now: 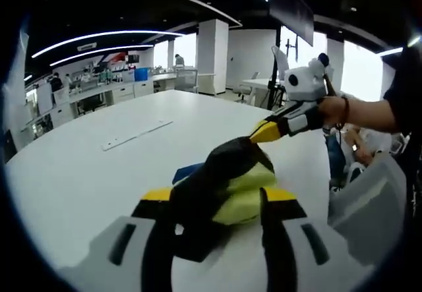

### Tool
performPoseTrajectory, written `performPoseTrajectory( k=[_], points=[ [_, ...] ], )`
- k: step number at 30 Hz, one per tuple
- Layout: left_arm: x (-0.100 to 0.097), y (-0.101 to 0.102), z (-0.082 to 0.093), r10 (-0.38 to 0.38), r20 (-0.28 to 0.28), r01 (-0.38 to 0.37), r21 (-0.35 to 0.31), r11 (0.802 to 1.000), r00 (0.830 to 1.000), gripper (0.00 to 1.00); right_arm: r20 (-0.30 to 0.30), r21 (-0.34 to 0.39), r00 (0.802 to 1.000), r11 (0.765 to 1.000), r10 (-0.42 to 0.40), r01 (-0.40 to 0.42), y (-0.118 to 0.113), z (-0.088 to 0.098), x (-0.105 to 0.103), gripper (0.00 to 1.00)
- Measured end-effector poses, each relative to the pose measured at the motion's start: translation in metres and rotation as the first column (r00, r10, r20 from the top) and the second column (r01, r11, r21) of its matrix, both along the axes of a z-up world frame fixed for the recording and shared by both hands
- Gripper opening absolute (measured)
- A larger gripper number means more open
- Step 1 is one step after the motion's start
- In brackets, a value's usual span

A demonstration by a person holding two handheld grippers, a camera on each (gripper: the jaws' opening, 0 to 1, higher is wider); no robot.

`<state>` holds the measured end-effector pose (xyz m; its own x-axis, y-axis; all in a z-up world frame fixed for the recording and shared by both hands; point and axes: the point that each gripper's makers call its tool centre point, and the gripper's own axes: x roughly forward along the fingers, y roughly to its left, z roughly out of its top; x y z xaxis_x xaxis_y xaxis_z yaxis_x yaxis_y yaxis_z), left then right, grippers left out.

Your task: Fold the garment on the visible template until the final outline fits inside the template.

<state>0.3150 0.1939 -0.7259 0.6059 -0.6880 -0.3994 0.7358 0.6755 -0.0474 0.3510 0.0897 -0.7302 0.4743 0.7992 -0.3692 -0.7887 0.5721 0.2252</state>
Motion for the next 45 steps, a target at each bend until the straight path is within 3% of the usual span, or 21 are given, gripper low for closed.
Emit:
performPoseTrajectory(
  k=[11, 17, 25, 34, 45],
  points=[
    [-0.007, 0.012, 0.012, 0.025, 0.028, -0.024, -0.005, 1.0, 0.999, 0.49, 0.112, -0.006, 0.991, 0.997, 0.08, -0.079, 0.03, 0.046, 0.01, 0.0],
    [-0.013, 0.02, 0.015, 0.041, 0.031, -0.041, -0.003, 0.999, 0.999, 0.5, 0.17, -0.064, 0.976, 0.99, 0.137, -0.127, 0.05, 0.059, 0.026, 0.0],
    [-0.013, 0.033, 0.013, 0.077, 0.027, -0.077, -0.001, 0.997, 0.997, 0.5, 0.191, -0.098, 0.96, 0.978, 0.202, -0.187, 0.079, 0.066, 0.047, 0.0],
    [-0.008, 0.047, 0.01, 0.112, 0.021, -0.112, -0.006, 0.994, 0.993, 0.5, 0.169, -0.078, 0.96, 0.974, 0.223, -0.212, 0.099, 0.062, 0.078, 0.0],
    [-0.003, 0.055, 0.0, 0.142, 0.002, -0.142, 0.004, 0.99, 0.99, 0.49, 0.066, -0.002, 0.979, 0.981, 0.195, -0.195, 0.118, 0.034, 0.11, 0.0]
  ],
)
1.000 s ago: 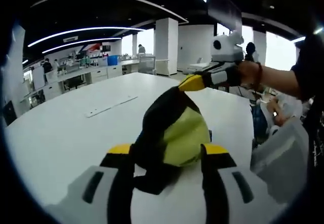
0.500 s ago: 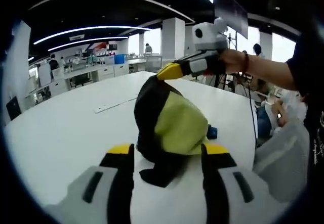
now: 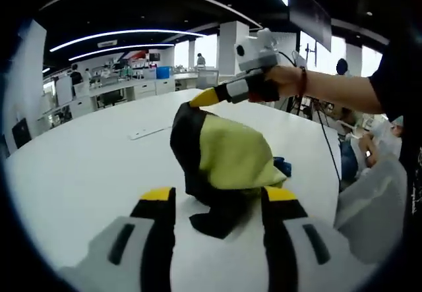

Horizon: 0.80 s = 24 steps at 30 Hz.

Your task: Fold the garment on the visible template until the final outline fits inside the template.

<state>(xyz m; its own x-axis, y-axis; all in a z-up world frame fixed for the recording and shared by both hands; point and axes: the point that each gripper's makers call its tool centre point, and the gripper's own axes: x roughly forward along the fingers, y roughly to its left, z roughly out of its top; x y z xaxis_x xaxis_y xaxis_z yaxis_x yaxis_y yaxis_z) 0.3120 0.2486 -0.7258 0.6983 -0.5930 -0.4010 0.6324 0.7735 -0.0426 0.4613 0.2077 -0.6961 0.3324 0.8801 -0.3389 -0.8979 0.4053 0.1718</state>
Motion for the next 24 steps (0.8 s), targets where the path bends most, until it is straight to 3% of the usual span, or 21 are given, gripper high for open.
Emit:
performPoseTrajectory(
  k=[8, 16, 22, 24],
  points=[
    [0.004, 0.007, -0.006, 0.022, -0.024, -0.022, -0.021, 1.0, 0.999, 0.49, -0.074, -0.044, 0.997, 0.999, -0.025, 0.022, 0.013, -0.037, 0.015, 0.0],
    [0.006, 0.008, -0.008, 0.028, -0.034, -0.028, -0.018, 0.999, 0.999, 0.5, -0.129, -0.091, 0.992, 0.996, -0.008, -0.004, 0.017, -0.067, 0.01, 0.0],
    [0.006, 0.01, -0.012, 0.029, -0.045, -0.029, -0.012, 0.999, 0.999, 0.5, -0.205, -0.075, 0.978, 0.997, -0.045, 0.03, 0.013, -0.073, 0.013, 0.0],
    [0.007, 0.011, -0.012, 0.03, -0.046, -0.03, -0.011, 0.999, 0.999, 0.5, -0.214, -0.062, 0.974, 0.997, -0.068, 0.056, 0.01, -0.069, 0.014, 0.06]
  ],
)
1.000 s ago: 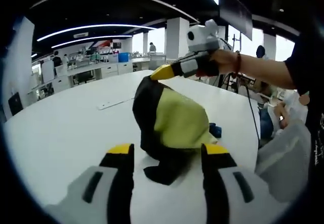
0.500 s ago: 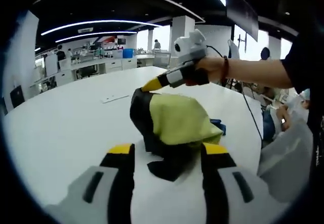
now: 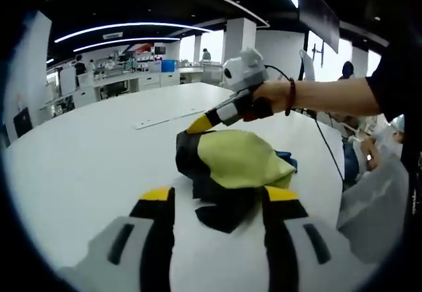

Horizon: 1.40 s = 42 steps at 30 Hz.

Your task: Fold the garment on the visible template until the final outline fits inside the template.

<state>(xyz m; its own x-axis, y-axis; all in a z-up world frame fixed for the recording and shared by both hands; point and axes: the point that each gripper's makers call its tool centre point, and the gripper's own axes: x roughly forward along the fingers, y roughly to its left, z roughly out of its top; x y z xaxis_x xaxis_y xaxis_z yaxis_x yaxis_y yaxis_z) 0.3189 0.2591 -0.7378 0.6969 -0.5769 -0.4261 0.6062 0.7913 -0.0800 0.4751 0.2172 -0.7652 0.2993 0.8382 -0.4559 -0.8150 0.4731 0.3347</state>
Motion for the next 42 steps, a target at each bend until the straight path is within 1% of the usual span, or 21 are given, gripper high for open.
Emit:
performPoseTrajectory(
  k=[5, 6, 8, 12, 15, 19, 20, 21, 23, 25, 27, 29, 33, 35, 38, 39, 41, 42],
  points=[
    [0.002, 0.0, 0.003, -0.001, 0.006, 0.001, 0.001, 1.0, 1.0, 0.51, 0.001, -0.007, 0.999, 0.999, -0.035, 0.035, -0.014, 0.009, 0.002, 0.31],
    [0.003, -0.001, 0.005, -0.003, 0.01, 0.003, -0.002, 1.0, 1.0, 0.51, 0.0, -0.009, 0.999, 0.999, -0.044, 0.044, -0.017, 0.011, 0.001, 0.34],
    [0.004, -0.001, 0.006, -0.005, 0.012, 0.005, -0.007, 1.0, 1.0, 0.51, 0.002, -0.005, 0.998, 0.998, -0.059, 0.059, -0.024, 0.016, -0.001, 0.39],
    [0.009, -0.003, 0.013, -0.012, 0.024, 0.012, -0.017, 1.0, 1.0, 0.52, -0.015, 0.006, 0.995, 0.995, -0.098, 0.098, -0.043, 0.025, -0.004, 0.43],
    [0.014, -0.004, 0.017, -0.011, 0.03, 0.012, -0.034, 0.999, 1.0, 0.52, -0.01, -0.002, 0.994, 0.994, -0.113, 0.113, -0.057, 0.03, -0.011, 0.43],
    [0.024, -0.002, 0.013, -0.003, 0.018, 0.004, -0.04, 0.999, 1.0, 0.53, -0.013, -0.003, 0.991, 0.991, -0.134, 0.134, -0.074, 0.036, -0.023, 0.43],
    [0.025, -0.001, 0.012, -0.001, 0.015, 0.002, -0.037, 0.999, 1.0, 0.53, -0.014, -0.01, 0.99, 0.99, -0.139, 0.139, -0.079, 0.035, -0.023, 0.43],
    [0.027, -0.001, 0.011, 0.001, 0.015, 0.0, -0.038, 0.999, 1.0, 0.53, -0.004, -0.036, 0.989, 0.988, -0.147, 0.147, -0.088, 0.031, -0.023, 0.42],
    [0.031, 0.0, 0.01, 0.009, 0.011, -0.008, -0.053, 0.999, 1.0, 0.53, 0.006, -0.065, 0.988, 0.986, -0.155, 0.155, -0.096, 0.027, -0.027, 0.42],
    [0.036, 0.001, 0.009, 0.016, 0.007, -0.016, -0.066, 0.998, 1.0, 0.52, -0.004, -0.078, 0.987, 0.984, -0.163, 0.162, -0.105, 0.023, -0.031, 0.41],
    [0.041, 0.001, 0.007, 0.023, 0.003, -0.022, -0.071, 0.997, 1.0, 0.52, -0.025, -0.072, 0.984, 0.982, -0.178, 0.175, -0.113, 0.018, -0.034, 0.41],
    [0.046, 0.003, 0.003, 0.028, -0.002, -0.028, -0.066, 0.997, 1.0, 0.52, -0.053, -0.062, 0.981, 0.981, -0.187, 0.183, -0.117, 0.015, -0.042, 0.4],
    [0.056, 0.007, -0.008, 0.036, -0.018, -0.037, -0.037, 0.999, 0.999, 0.51, -0.073, -0.071, 0.978, 0.979, -0.198, 0.192, -0.126, 0.003, -0.047, 0.4],
    [0.062, 0.008, -0.011, 0.043, -0.026, -0.044, -0.044, 0.998, 0.999, 0.5, -0.085, -0.076, 0.977, 0.979, -0.198, 0.191, -0.127, 0.0, -0.054, 0.4],
    [0.07, 0.009, -0.017, 0.057, -0.051, -0.06, -0.055, 0.997, 0.997, 0.47, -0.105, -0.089, 0.974, 0.977, -0.201, 0.192, -0.131, -0.009, -0.056, 0.39],
    [0.074, 0.012, -0.023, 0.063, -0.068, -0.067, -0.058, 0.996, 0.996, 0.47, -0.11, -0.096, 0.972, 0.976, -0.207, 0.197, -0.133, -0.012, -0.057, 0.39],
    [0.08, 0.012, -0.027, 0.067, -0.08, -0.073, -0.075, 0.995, 0.995, 0.49, -0.113, -0.106, 0.971, 0.975, -0.208, 0.197, -0.136, -0.016, -0.058, 0.38],
    [0.081, 0.012, -0.028, 0.068, -0.084, -0.075, -0.073, 0.995, 0.994, 0.48, -0.116, -0.107, 0.971, 0.975, -0.209, 0.197, -0.137, -0.018, -0.058, 0.37]
  ],
)
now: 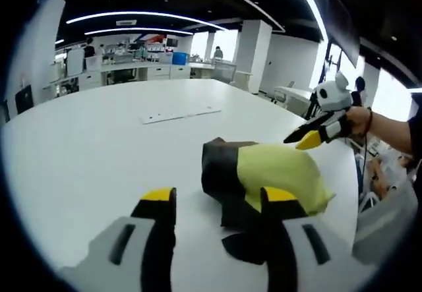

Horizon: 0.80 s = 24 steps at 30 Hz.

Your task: Fold the garment on the visible template until the final outline fits inside the template.

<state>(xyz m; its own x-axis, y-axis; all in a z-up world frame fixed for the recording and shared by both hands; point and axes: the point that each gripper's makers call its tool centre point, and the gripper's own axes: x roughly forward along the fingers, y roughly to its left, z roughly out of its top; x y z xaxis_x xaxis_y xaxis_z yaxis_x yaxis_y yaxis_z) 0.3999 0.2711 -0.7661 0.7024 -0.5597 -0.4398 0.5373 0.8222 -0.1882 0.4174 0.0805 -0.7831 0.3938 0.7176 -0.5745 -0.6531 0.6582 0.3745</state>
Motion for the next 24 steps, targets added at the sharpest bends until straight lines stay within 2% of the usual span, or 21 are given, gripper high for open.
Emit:
performPoseTrajectory(
  k=[2, 5, 8, 11, 12, 15, 19, 22, 24],
  points=[
    [0.004, -0.001, -0.005, -0.007, -0.005, 0.007, 0.007, 1.0, 1.0, 0.46, -0.006, 0.001, 1.0, 1.0, -0.004, 0.004, -0.002, -0.003, 0.001, 0.35],
    [0.007, -0.005, -0.011, -0.008, -0.031, 0.007, -0.015, 1.0, 1.0, 0.46, -0.013, 0.002, 1.0, 1.0, -0.011, 0.011, -0.002, -0.007, 0.002, 0.32],
    [0.013, -0.007, -0.016, 0.001, -0.042, -0.003, -0.038, 0.999, 0.999, 0.42, -0.016, 0.001, 1.0, 1.0, -0.018, 0.018, -0.003, -0.012, 0.003, 0.3],
    [0.02, -0.005, -0.029, 0.028, -0.09, -0.032, -0.046, 0.998, 0.996, 0.39, -0.027, 0.009, 1.0, 1.0, -0.008, 0.008, -0.001, -0.015, -0.001, 0.27],
    [0.021, -0.007, -0.032, 0.037, -0.107, -0.045, -0.067, 0.997, 0.994, 0.39, -0.031, 0.011, 1.0, 1.0, 0.0, 0.001, 0.0, -0.017, -0.003, 0.26],
    [0.023, -0.009, -0.039, 0.03, -0.13, -0.041, -0.083, 0.996, 0.991, 0.37, -0.047, 0.008, 0.999, 1.0, 0.01, -0.009, 0.002, -0.022, -0.006, 0.24],
    [0.024, -0.01, -0.043, 0.035, -0.15, -0.049, -0.093, 0.994, 0.988, 0.25, -0.057, 0.029, 0.998, 1.0, 0.014, -0.012, 0.003, -0.023, -0.008, 0.2],
    [0.019, -0.016, -0.043, 0.027, -0.176, -0.048, -0.117, 0.992, 0.984, 0.24, -0.096, 0.04, 0.995, 0.999, 0.013, -0.01, 0.003, -0.025, -0.012, 0.15],
    [0.019, -0.018, -0.045, 0.024, -0.186, -0.046, -0.117, 0.992, 0.982, 0.23, -0.096, 0.023, 0.995, 1.0, 0.002, 0.0, 0.001, -0.028, -0.012, 0.17]
  ],
)
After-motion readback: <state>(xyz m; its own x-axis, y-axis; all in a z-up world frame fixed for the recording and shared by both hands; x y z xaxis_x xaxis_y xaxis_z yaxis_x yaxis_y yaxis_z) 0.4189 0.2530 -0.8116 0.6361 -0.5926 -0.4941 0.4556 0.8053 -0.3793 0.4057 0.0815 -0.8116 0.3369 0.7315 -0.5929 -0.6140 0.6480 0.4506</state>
